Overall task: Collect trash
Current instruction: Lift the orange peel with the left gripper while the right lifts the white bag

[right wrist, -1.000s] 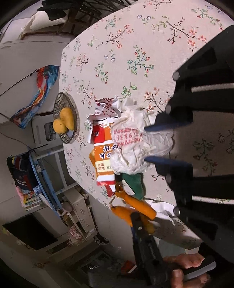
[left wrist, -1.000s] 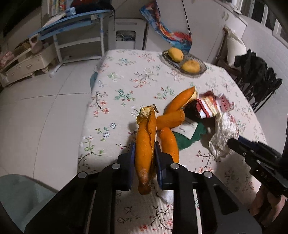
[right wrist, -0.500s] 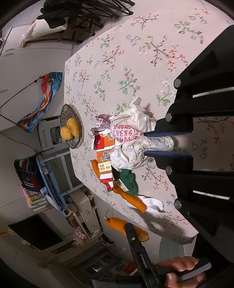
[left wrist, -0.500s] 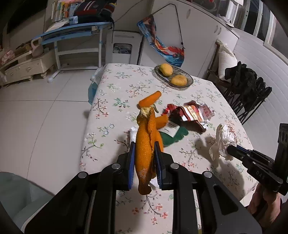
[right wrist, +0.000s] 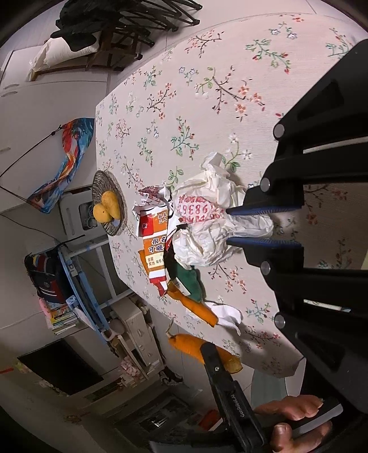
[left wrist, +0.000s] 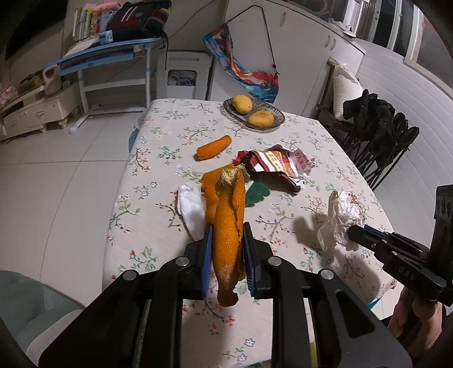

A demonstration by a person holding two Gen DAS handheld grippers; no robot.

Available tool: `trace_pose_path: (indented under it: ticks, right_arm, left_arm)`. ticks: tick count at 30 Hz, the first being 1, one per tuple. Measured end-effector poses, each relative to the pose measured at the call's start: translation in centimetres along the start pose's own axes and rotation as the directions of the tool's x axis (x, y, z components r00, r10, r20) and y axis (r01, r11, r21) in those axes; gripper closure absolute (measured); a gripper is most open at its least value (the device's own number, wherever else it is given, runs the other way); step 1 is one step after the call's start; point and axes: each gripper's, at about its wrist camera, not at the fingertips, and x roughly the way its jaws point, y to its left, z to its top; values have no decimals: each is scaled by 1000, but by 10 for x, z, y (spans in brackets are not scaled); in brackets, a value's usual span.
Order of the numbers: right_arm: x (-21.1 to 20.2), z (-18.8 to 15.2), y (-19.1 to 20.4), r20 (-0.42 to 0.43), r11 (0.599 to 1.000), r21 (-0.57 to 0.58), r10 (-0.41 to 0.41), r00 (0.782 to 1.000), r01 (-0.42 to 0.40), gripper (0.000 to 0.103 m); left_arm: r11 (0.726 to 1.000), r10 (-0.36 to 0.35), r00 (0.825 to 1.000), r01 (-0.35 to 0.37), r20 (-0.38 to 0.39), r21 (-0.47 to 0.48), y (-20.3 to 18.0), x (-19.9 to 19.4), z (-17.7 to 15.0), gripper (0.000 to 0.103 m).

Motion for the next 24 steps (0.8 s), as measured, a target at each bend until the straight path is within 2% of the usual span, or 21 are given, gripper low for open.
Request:
trace_pose_path:
  ticks: [12, 24]
  right_arm:
    - [-22, -15, 4, 33, 1000, 6, 14, 999, -14, 87]
    - [-43, -34, 9, 56, 1000, 7, 17, 998, -18, 87]
  left_arm:
    - [1000, -8, 999, 6, 53, 26, -17, -25, -20, 84]
    - [998, -26, 997, 22, 69, 55, -29, -42, -40, 84]
